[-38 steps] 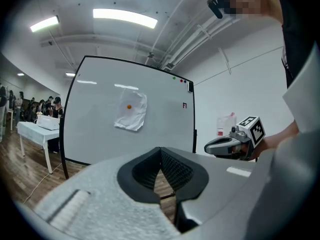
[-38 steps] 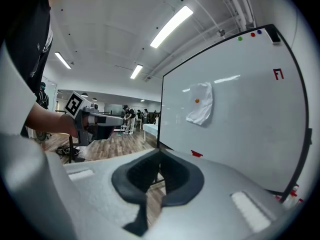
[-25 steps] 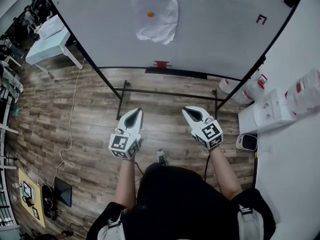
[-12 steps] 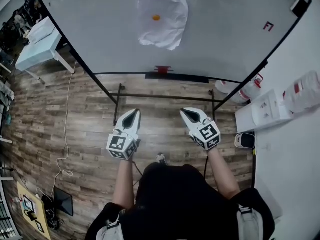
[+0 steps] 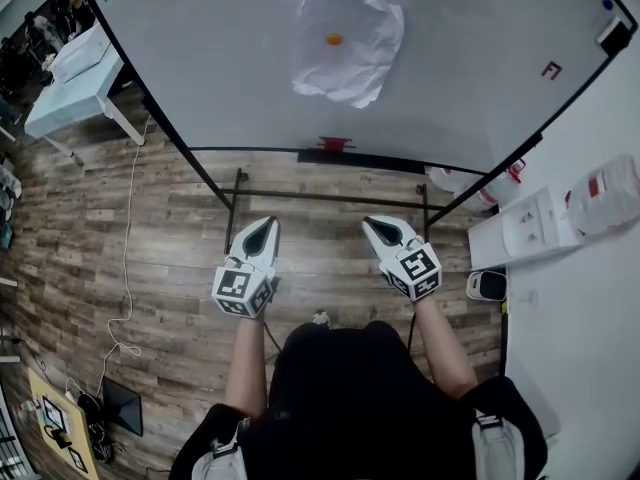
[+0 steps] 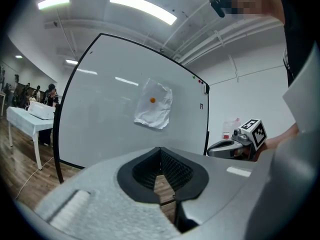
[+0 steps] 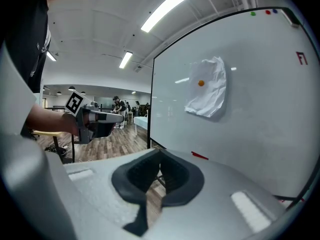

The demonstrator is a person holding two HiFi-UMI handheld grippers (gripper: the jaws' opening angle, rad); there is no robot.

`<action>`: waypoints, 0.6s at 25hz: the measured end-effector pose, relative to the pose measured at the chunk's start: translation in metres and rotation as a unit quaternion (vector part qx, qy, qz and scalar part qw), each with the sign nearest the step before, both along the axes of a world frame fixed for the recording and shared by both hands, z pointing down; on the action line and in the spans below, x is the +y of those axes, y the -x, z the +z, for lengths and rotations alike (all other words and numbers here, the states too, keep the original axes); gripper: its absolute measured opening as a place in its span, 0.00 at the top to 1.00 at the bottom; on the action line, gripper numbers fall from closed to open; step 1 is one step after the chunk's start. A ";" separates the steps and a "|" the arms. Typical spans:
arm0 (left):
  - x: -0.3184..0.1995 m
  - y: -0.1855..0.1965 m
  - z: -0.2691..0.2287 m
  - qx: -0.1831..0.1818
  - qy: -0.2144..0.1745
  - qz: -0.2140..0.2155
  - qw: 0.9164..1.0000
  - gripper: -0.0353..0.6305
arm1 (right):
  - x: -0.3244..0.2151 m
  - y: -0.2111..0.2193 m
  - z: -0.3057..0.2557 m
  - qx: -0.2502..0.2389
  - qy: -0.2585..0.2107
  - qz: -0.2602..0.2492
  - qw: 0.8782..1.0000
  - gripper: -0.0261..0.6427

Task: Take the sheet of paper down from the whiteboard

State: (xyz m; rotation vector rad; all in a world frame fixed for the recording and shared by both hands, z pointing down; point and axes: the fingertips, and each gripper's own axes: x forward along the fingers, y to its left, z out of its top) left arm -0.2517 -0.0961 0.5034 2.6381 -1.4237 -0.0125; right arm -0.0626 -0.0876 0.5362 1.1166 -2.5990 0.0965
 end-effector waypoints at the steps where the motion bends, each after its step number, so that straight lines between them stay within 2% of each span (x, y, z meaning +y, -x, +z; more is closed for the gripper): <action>1: -0.002 0.001 0.000 0.000 -0.001 0.000 1.000 0.93 | -0.002 0.000 0.000 0.001 0.001 0.001 1.000 0.96; 10: -0.012 0.014 0.000 -0.002 0.000 -0.009 1.000 0.93 | -0.015 0.005 0.003 -0.007 0.002 0.002 1.000 0.96; 15: -0.015 0.027 -0.005 -0.012 -0.010 -0.032 0.999 0.93 | -0.028 0.009 0.005 -0.011 0.000 -0.014 1.000 0.96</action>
